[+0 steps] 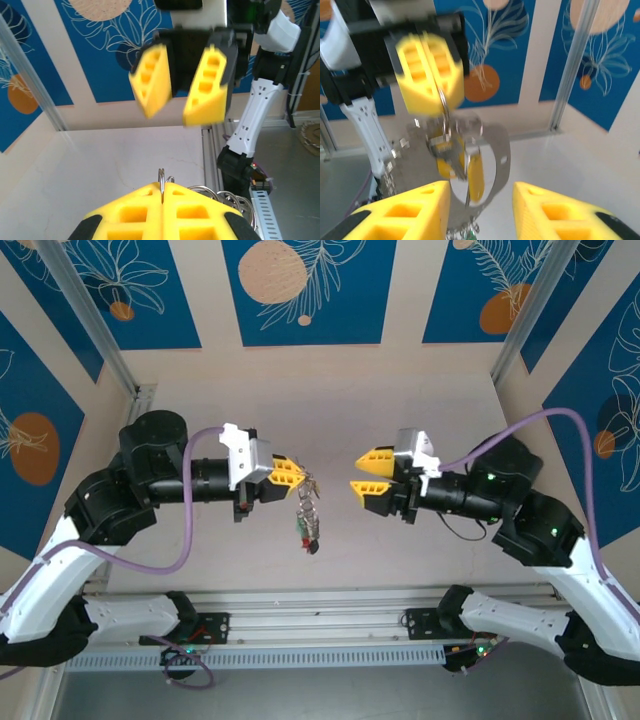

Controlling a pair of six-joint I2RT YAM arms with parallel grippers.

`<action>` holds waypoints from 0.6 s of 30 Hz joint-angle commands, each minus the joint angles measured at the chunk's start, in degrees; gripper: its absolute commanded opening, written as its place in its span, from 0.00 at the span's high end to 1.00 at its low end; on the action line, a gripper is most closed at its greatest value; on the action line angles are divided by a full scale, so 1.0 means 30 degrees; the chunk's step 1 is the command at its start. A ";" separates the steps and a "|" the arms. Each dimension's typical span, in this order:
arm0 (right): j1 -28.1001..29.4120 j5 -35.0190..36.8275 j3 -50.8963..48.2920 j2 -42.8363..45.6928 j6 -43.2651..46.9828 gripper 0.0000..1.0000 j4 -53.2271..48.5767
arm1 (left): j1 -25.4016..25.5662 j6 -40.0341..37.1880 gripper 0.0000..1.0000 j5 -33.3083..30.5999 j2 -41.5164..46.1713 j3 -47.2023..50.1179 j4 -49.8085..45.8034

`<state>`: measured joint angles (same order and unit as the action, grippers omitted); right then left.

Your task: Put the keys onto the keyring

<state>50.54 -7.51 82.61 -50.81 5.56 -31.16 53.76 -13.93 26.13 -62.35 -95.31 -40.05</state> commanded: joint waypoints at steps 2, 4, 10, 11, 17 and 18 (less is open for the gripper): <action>-0.0054 -0.2211 0.1641 -0.1765 0.1372 0.70 -0.0883 | 0.0011 0.0173 1.00 0.2423 -0.0136 -0.0600 0.0488; 0.0109 -0.3448 0.1790 -0.2237 0.1615 0.71 -0.0925 | 0.0011 0.0310 1.00 0.2741 -0.0052 -0.0587 0.0490; 0.0544 -0.4394 0.1803 -0.2762 0.1782 0.71 -0.0723 | 0.0011 0.0517 1.00 0.3304 0.0040 -0.0575 0.0372; 0.0566 -0.4408 0.1842 -0.2835 0.1777 0.71 -0.0722 | 0.0011 0.0525 1.00 0.3387 0.0033 -0.0546 0.0373; 0.0999 -0.5058 0.1678 -0.2915 0.1821 0.72 -0.0413 | 0.0011 0.0544 1.00 0.3194 -0.0062 -0.0384 0.0607; 0.1140 -0.5125 0.1593 -0.2868 0.1908 0.72 -0.0397 | 0.0011 0.0560 1.00 0.3171 -0.0086 -0.0373 0.0635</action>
<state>53.08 -20.51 87.37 -60.16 10.17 -32.73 53.76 -13.39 34.09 -63.11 -95.31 -40.99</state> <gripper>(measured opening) 0.287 0.053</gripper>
